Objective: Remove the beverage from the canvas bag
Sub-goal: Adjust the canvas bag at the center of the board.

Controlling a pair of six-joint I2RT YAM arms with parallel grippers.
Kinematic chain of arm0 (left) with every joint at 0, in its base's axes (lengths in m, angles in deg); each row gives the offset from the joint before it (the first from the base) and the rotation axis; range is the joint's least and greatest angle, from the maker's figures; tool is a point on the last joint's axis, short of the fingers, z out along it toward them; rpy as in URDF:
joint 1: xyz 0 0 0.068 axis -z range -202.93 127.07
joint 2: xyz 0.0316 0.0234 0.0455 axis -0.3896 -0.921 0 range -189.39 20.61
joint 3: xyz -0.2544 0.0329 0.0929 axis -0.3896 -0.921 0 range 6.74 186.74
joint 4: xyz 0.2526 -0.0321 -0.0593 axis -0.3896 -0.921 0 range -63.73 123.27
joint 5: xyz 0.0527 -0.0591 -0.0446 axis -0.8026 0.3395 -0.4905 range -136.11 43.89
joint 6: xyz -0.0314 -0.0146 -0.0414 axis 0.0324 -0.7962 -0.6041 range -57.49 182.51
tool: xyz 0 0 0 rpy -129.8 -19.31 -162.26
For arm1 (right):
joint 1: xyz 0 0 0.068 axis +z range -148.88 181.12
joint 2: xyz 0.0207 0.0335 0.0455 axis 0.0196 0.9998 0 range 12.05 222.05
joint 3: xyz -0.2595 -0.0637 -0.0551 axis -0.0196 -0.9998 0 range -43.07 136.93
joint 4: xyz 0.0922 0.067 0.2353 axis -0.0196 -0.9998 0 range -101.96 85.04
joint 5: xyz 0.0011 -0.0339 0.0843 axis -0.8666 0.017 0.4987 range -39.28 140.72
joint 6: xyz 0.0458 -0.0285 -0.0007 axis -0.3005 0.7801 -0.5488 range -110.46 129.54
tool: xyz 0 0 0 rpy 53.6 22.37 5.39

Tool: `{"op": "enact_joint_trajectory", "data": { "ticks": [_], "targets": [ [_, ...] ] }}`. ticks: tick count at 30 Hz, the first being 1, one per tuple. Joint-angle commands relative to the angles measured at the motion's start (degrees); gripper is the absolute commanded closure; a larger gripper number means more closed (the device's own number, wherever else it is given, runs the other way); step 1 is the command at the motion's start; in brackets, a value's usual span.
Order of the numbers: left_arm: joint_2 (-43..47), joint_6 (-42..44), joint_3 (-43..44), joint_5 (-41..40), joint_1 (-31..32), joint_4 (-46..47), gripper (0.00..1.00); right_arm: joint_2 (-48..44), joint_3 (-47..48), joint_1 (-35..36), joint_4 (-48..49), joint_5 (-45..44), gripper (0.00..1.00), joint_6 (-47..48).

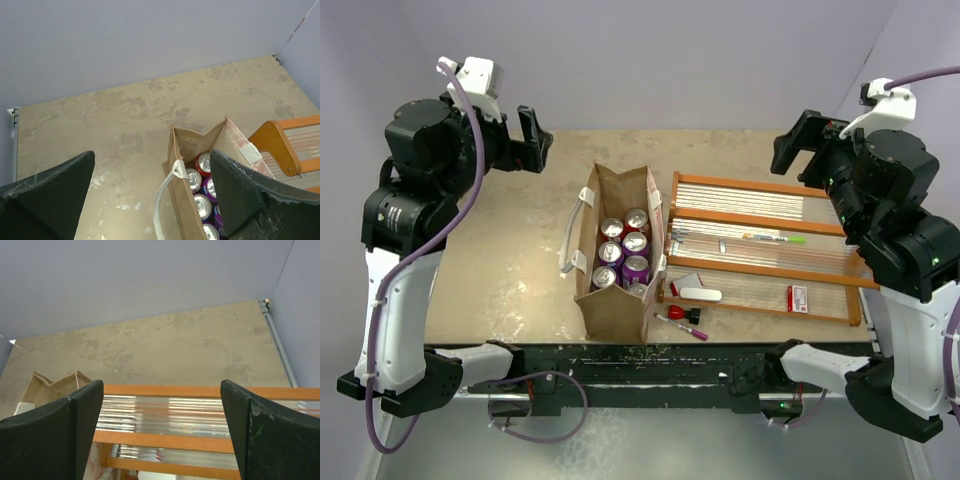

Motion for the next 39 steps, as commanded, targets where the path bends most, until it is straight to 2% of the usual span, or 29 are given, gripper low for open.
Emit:
{"op": "enact_joint_trajectory", "data": {
  "ticks": [1,9,16,20,31,37,39],
  "targets": [
    [0.9,-3.0,-2.5,0.3,-0.1,2.7,0.01,-1.5,-2.2,0.0,0.0,1.4,0.00,-2.4],
    [1.7,-8.0,-11.3,2.5,-0.1,5.8,0.01,-3.4,-8.6,-0.1,2.3,4.5,0.00,-4.4],
    [1.4,-12.7,-18.9,6.7,-0.2,9.2,0.01,-7.4,-20.4,-0.1,12.4,10.1,0.00,-7.7],
    [0.5,-13.2,-20.9,8.7,-0.2,9.3,0.01,-6.7,-24.5,-0.1,17.0,14.3,0.00,-9.0],
    [0.7,-19.2,-27.3,20.9,-0.2,6.2,0.01,-2.2,-27.7,-0.1,24.6,25.3,0.00,-10.8],
    [3.6,-22.8,-32.4,22.6,-0.2,2.2,0.00,1.4,-26.1,-0.1,25.7,36.4,0.00,-11.5],
    [2.5,-23.9,-31.9,22.0,-0.2,-1.2,0.04,3.4,-24.1,-0.1,24.2,40.8,0.00,-10.7]
  ]
}}
